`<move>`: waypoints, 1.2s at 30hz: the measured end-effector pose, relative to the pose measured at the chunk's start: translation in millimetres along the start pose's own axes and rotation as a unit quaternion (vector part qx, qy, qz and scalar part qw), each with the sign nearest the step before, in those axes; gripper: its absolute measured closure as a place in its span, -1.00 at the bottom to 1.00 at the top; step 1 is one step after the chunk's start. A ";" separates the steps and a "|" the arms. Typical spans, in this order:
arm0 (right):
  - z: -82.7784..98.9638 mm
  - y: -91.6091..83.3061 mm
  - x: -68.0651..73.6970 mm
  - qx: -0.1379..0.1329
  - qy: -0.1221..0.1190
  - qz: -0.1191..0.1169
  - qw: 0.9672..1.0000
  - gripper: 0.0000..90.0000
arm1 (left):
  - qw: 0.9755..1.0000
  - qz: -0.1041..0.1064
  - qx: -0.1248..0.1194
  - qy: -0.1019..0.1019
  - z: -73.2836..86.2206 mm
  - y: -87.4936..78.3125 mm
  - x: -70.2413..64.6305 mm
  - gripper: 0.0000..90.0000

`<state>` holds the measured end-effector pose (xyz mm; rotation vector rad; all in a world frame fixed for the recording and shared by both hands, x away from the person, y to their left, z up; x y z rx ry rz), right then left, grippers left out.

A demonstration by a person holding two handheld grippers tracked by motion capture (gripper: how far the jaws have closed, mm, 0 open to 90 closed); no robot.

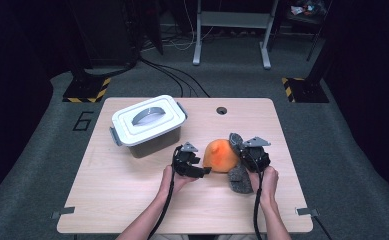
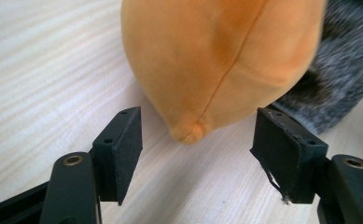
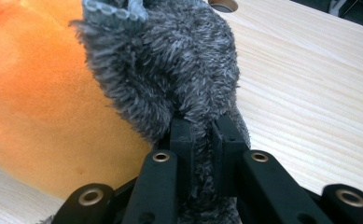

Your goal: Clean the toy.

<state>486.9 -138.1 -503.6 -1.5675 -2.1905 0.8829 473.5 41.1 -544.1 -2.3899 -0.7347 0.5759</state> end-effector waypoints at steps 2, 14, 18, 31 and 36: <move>1.4 0.0 -1.5 0.001 -0.001 0.000 1.000 0.79 | 1.000 -0.002 0.010 0.001 2.4 4.6 -0.2 -0.20; 4.3 -4.8 -6.3 -0.006 0.013 0.000 1.000 0.80 | 1.000 -0.004 -0.017 0.018 -6.0 2.3 -2.1 0.69; 2.1 -10.6 -6.4 -0.015 0.013 -0.004 1.000 0.79 | 0.999 -0.013 -0.015 0.041 -13.0 -9.4 -3.0 0.70; -22.2 -28.4 4.0 -0.052 0.009 -0.019 0.998 0.79 | 0.993 -0.025 -0.002 0.114 -35.2 -33.0 -14.2 0.74; -15.9 -13.8 4.5 -0.034 0.023 -0.037 0.998 0.79 | 0.992 -0.021 -0.002 0.121 -40.0 -34.9 -16.1 0.67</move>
Point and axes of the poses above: each handheld gripper's, and its own axes: y roughly forward along the jaws, z roughly out of its underside, x roughly to its left, the point moved 8 cm from there along y, roughly forward along the jaws, and after that the axes turned 2 degrees about y, right-handed, at the moved point
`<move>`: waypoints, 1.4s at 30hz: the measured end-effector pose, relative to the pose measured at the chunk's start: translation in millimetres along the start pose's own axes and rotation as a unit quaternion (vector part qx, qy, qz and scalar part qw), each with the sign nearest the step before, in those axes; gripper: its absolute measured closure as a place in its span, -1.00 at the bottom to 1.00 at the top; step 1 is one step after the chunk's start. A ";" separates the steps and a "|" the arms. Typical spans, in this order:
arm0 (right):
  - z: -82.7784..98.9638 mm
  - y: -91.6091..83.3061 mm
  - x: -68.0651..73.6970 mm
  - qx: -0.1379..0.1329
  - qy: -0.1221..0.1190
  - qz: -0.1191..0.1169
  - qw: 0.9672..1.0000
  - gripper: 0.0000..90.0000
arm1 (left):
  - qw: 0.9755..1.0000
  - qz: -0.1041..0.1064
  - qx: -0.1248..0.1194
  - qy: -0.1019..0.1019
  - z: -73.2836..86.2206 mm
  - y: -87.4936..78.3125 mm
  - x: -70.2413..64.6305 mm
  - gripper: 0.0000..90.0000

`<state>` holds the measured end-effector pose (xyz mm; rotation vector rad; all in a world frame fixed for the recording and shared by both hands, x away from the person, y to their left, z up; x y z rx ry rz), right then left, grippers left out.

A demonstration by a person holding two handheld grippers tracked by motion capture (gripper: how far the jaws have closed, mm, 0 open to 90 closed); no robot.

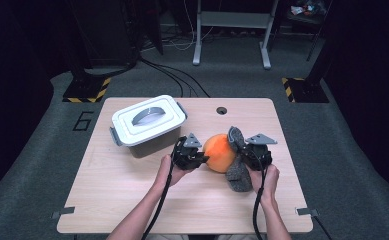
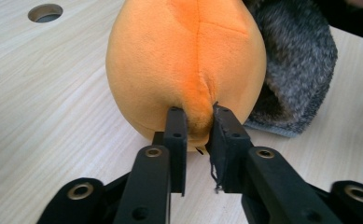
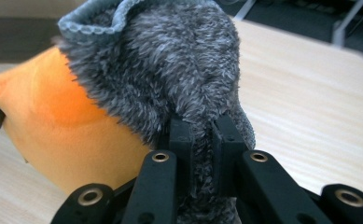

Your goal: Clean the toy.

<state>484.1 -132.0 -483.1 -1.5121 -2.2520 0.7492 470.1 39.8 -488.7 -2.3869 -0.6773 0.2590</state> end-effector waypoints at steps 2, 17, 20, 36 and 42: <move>6.2 8.5 0.4 0.010 0.011 -0.007 1.000 0.80 | 1.000 -0.007 -0.002 0.002 -0.1 4.5 -1.0 0.58; 20.7 26.7 3.5 0.034 0.023 -0.013 0.999 0.80 | 0.994 -0.022 -0.060 -0.090 8.9 18.0 13.2 0.09; 21.3 26.7 3.3 0.035 0.024 -0.016 0.999 0.80 | 0.993 -0.039 -0.065 -0.086 8.2 18.5 16.9 0.59; -28.6 -29.5 3.1 -0.039 0.029 -0.051 0.998 0.80 | 0.997 -0.058 0.003 0.059 -21.5 1.6 3.9 0.73; -45.2 -27.5 23.3 -0.036 0.004 -0.065 0.997 0.80 | 0.996 -0.044 -0.003 0.083 -31.5 9.3 -10.6 0.71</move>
Point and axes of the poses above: each handheld gripper's, and its own axes: y roughly forward along the jaws, z roughly out of its underside, x roughly to its left, the point moved 8 cm from there along y, roughly forward along the jaws, and after that the axes turned 2 degrees about y, right-handed, at the moved point
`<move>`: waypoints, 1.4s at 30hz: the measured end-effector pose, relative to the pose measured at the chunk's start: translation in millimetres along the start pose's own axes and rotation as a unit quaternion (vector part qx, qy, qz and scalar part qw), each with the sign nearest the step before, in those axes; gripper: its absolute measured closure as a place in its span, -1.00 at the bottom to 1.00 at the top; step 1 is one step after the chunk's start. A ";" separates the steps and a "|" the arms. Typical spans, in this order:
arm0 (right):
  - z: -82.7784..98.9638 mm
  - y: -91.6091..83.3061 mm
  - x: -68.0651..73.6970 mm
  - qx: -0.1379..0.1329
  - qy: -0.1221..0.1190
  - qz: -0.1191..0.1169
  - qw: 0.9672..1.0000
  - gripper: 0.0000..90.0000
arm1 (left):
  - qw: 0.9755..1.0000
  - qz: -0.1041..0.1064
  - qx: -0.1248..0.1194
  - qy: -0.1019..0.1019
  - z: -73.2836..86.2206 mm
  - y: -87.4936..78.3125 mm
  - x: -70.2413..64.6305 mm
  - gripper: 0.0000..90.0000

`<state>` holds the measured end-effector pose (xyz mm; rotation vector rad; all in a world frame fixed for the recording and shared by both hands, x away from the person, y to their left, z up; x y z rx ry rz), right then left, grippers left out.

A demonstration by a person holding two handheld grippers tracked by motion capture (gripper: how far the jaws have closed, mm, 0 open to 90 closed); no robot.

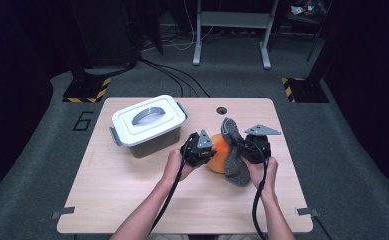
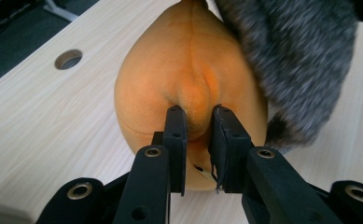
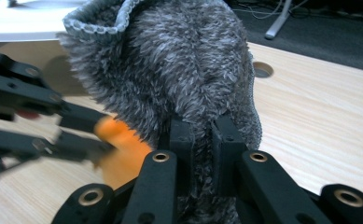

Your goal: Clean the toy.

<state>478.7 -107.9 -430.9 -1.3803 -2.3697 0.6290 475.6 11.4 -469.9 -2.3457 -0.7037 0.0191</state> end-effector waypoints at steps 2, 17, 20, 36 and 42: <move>-1.7 1.6 5.9 0.003 -0.007 -0.006 1.000 0.80 | 1.000 0.001 -0.004 0.000 -2.2 2.3 -2.5 0.71; 12.3 24.1 -9.6 0.044 -0.010 0.026 0.999 0.80 | 1.000 -0.001 -0.023 -0.021 2.4 4.8 -2.7 0.73; 15.1 25.7 -24.1 0.050 -0.004 0.061 0.997 0.80 | 1.000 0.002 -0.015 -0.022 8.2 5.2 -1.7 0.78; 21.6 24.0 -21.7 0.033 0.033 0.009 0.999 0.80 | 0.998 -0.004 -0.038 -0.057 5.5 12.6 -0.4 0.06; 17.3 20.0 -13.3 0.032 0.015 0.009 0.999 0.80 | 0.996 -0.001 -0.050 -0.070 6.7 17.0 -0.3 0.69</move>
Point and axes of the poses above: each handheld gripper's, and its own axes: y roughly forward along the jaws, z roughly out of its underside, x roughly to its left, the point moved 8 cm from there along y, roughly forward along the jaws, and after that the axes turned 2 degrees about y, right-handed, at the moved point
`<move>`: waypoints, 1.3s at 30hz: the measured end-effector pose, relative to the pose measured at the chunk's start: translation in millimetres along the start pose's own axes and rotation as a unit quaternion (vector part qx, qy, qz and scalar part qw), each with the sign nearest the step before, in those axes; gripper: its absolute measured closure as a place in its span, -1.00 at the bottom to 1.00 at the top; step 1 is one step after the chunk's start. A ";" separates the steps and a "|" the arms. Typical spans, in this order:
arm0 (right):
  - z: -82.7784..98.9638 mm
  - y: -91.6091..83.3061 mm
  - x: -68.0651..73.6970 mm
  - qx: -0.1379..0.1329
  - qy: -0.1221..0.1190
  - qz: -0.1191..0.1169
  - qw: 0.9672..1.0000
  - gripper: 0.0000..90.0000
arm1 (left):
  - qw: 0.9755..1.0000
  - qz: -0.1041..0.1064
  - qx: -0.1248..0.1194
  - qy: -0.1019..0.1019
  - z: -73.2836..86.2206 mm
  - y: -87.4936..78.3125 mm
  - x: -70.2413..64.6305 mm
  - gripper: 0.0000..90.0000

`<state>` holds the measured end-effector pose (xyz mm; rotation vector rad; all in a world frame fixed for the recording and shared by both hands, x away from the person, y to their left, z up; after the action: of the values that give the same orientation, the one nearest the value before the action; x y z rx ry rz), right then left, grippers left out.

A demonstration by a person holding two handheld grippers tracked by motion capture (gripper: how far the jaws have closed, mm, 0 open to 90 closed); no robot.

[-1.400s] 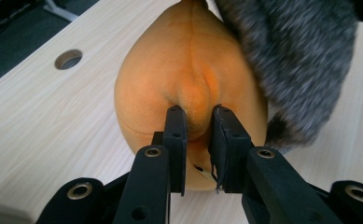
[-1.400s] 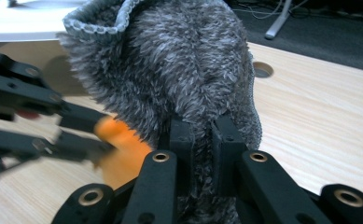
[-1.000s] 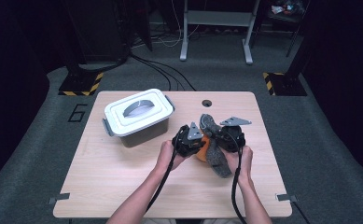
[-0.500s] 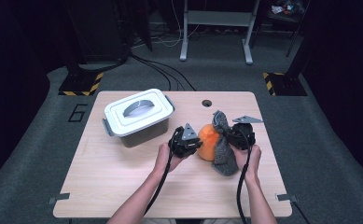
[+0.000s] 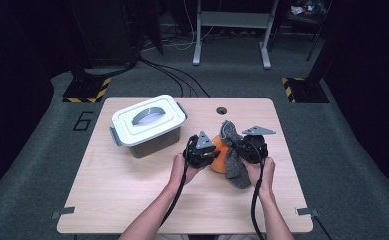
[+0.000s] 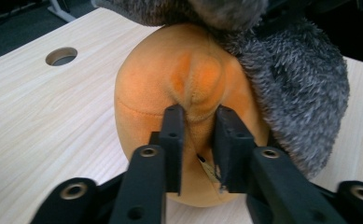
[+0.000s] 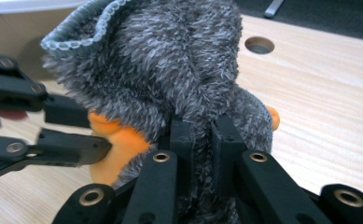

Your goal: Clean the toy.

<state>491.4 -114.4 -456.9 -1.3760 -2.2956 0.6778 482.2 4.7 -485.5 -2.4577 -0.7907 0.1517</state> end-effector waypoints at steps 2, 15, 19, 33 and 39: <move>-5.1 -4.1 5.2 -0.009 -0.002 -0.007 1.000 0.80 | 1.000 -0.001 -0.003 0.001 -0.9 0.7 -1.9 0.72; -6.4 3.7 -2.5 0.013 -0.032 0.033 0.999 0.80 | 1.000 -0.004 -0.002 0.007 2.4 -3.5 -2.7 0.79; -3.6 3.9 -19.9 0.020 -0.017 0.054 0.998 0.80 | 1.000 -0.002 -0.008 0.002 3.5 -4.7 -4.4 0.78; -12.2 -7.0 7.5 0.006 -0.040 0.012 0.999 0.80 | 1.000 0.002 -0.007 0.007 6.2 -7.7 -6.4 0.76; -4.9 6.0 -1.6 0.021 -0.022 0.009 0.999 0.80 | 1.000 -0.005 -0.011 0.006 5.1 -10.3 -5.2 0.64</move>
<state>499.0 -112.4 -456.5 -1.3783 -2.2921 0.7652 471.4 11.1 -484.6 -2.4731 -0.8033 0.1240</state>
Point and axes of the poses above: each handheld gripper's, and its own axes: y roughly forward along the jaws, z roughly out of its underside, x roughly to its left, the point moved 8 cm from there along y, roughly forward along the jaws, and after that the axes turned 2 degrees about y, right-handed, at the moved point
